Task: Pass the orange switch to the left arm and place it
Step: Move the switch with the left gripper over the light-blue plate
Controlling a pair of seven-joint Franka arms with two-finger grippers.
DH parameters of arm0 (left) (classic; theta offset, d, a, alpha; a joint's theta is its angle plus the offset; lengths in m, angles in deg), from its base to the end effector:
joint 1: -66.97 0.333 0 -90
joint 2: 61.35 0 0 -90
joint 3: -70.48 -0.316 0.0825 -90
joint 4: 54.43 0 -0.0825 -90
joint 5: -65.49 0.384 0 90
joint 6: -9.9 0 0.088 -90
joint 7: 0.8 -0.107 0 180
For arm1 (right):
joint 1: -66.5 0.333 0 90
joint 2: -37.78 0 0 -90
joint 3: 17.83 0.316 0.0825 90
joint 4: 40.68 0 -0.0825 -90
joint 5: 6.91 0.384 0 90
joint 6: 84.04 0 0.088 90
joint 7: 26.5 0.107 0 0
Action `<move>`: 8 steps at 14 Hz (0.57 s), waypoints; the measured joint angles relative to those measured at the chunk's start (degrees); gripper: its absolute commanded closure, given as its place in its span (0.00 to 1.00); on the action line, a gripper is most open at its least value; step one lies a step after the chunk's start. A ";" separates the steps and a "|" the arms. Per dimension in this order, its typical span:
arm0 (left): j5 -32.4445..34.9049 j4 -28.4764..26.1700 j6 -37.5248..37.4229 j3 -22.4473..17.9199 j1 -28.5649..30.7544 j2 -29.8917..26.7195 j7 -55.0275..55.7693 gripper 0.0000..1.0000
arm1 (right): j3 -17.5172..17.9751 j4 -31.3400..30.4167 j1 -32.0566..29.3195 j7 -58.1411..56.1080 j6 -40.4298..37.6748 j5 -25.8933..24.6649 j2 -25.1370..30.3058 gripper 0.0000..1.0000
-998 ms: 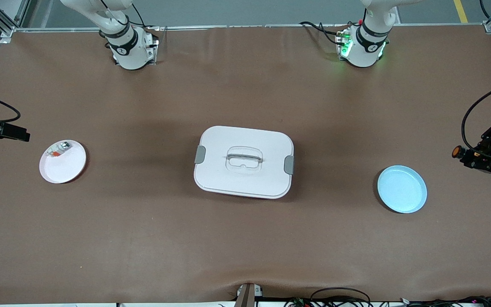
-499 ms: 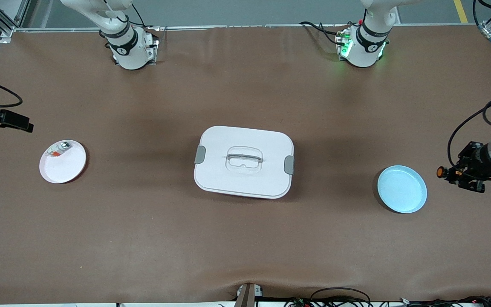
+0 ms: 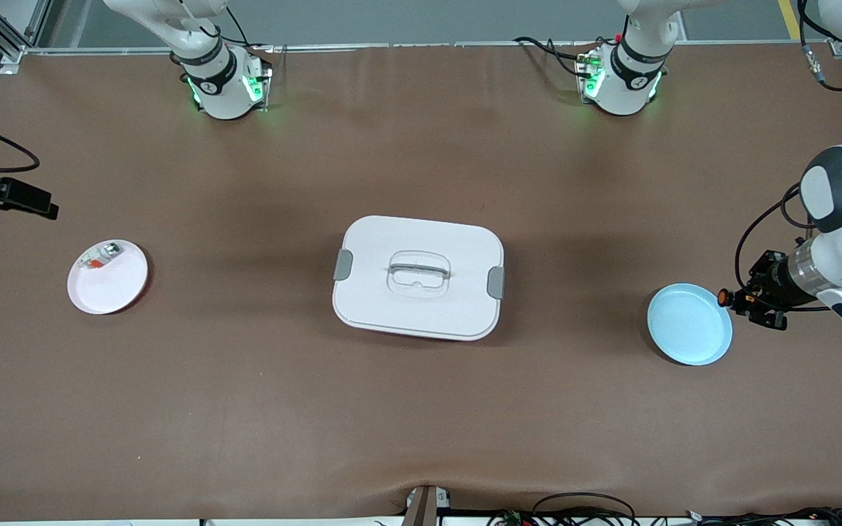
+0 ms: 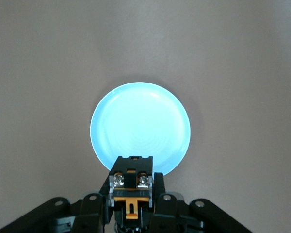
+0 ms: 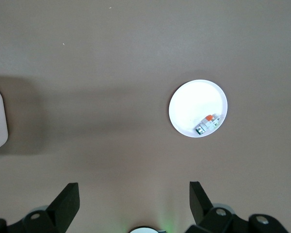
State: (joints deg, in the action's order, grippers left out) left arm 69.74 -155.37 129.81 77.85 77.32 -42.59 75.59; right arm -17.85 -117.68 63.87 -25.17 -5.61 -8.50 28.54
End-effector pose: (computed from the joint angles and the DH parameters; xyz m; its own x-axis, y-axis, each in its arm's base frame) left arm 0.6411 0.0434 0.3820 0.2137 0.9766 0.0241 0.9769 -0.2138 0.0009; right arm 0.5818 -0.0303 0.6212 0.9880 -0.0745 -0.1351 -0.0710 -0.9970 0.0309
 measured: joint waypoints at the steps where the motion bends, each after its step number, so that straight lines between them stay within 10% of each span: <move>1: 0.00 -0.28 0.77 0.00 0.00 0.74 0.64 1.00 | 0.01 -1.17 0.01 0.00 0.57 0.02 0.86 0.00; 8: 0.00 -0.79 8.09 -0.04 0.07 7.15 1.91 1.00 | 0.13 -4.92 0.49 0.33 2.08 0.48 4.68 0.00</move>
State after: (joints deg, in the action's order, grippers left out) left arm 69.74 -156.15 137.90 77.81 77.39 -35.44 77.49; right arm -17.72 -122.60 64.36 -24.84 -3.53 -8.02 33.22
